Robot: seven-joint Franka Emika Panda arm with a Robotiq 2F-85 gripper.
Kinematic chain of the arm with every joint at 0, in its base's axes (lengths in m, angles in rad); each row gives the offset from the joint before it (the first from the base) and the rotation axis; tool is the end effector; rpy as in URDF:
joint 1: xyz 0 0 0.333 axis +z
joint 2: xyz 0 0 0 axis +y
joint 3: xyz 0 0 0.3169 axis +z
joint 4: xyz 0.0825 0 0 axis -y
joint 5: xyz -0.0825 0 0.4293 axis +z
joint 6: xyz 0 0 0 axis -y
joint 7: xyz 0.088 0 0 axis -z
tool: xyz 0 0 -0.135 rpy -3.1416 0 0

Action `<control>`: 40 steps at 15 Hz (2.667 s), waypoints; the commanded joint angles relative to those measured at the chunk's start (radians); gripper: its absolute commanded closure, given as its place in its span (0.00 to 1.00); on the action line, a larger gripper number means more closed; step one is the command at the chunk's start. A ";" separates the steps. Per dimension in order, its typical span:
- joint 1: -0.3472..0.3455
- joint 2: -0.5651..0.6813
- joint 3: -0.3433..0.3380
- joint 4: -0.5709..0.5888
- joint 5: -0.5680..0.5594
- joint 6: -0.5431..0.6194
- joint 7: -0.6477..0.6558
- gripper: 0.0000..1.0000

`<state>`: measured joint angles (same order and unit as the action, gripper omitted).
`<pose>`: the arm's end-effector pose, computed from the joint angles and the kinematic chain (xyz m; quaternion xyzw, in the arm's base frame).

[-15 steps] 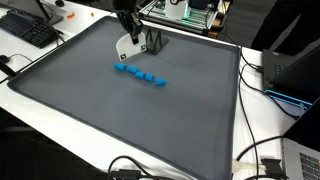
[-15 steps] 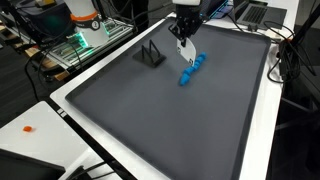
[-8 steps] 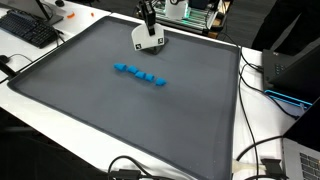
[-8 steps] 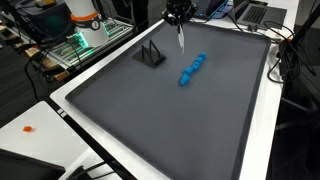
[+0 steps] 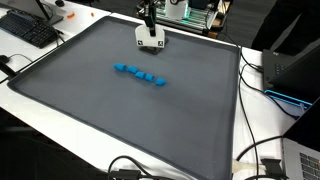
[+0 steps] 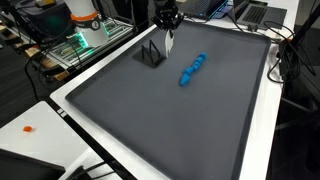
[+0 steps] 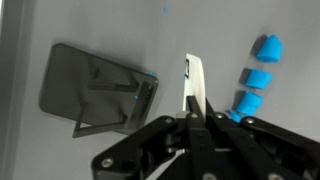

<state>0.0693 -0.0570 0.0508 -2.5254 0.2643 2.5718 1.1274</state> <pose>0.4944 0.0590 0.2446 -0.8154 0.5716 0.0023 0.0911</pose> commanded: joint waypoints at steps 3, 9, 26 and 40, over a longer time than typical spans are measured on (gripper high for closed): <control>-0.024 -0.047 0.007 -0.108 -0.001 0.071 0.225 0.99; -0.024 -0.060 0.001 -0.149 0.052 0.071 0.199 0.99; -0.019 -0.005 0.000 -0.173 0.104 0.202 0.128 0.99; -0.025 0.024 -0.002 -0.165 0.073 0.209 0.154 0.99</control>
<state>0.0503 -0.0331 0.0499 -2.6810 0.3367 2.7644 1.2817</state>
